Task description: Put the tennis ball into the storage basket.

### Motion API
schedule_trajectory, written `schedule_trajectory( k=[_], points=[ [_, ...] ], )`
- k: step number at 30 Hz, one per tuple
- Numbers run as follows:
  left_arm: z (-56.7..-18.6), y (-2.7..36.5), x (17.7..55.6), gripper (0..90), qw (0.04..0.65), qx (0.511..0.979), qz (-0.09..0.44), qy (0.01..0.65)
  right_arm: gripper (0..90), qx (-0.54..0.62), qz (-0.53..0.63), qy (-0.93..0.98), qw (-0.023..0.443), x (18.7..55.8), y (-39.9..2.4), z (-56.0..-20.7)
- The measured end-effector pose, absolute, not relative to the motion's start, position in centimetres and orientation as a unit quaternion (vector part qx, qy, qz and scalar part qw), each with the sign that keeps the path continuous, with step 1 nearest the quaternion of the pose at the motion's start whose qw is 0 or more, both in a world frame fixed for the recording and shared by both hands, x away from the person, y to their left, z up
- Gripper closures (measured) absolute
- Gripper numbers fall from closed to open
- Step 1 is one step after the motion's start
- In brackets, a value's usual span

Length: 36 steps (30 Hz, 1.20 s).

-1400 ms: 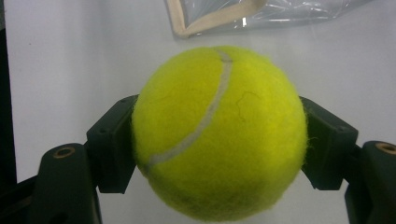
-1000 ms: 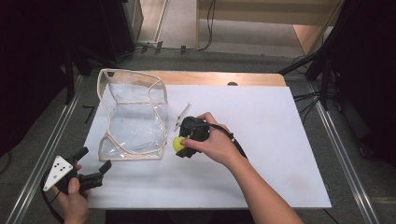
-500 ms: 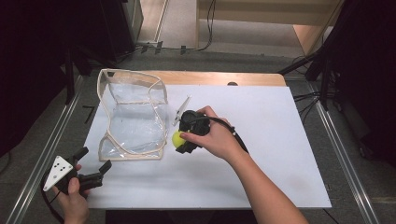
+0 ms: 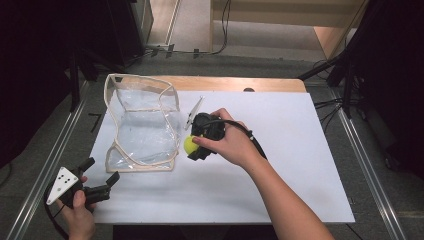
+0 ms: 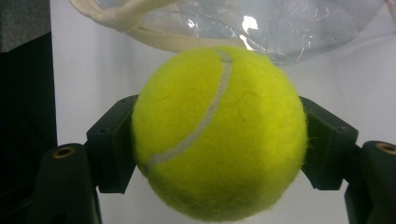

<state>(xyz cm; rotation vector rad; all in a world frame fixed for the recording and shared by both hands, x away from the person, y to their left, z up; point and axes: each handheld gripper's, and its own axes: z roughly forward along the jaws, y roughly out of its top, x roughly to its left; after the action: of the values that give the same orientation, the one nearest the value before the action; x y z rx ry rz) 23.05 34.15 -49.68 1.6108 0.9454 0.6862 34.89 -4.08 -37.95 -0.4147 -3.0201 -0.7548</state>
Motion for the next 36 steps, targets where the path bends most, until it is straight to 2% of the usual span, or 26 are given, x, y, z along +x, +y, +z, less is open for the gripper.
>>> schedule_trajectory(
  k=[36],
  points=[
    [-49.7,34.2,23.1,0.0,0.547,0.677,0.288,0.399,22.9,-0.11,-0.229,-0.967,0.003,35.8,-3.1,-33.1]
  ],
)
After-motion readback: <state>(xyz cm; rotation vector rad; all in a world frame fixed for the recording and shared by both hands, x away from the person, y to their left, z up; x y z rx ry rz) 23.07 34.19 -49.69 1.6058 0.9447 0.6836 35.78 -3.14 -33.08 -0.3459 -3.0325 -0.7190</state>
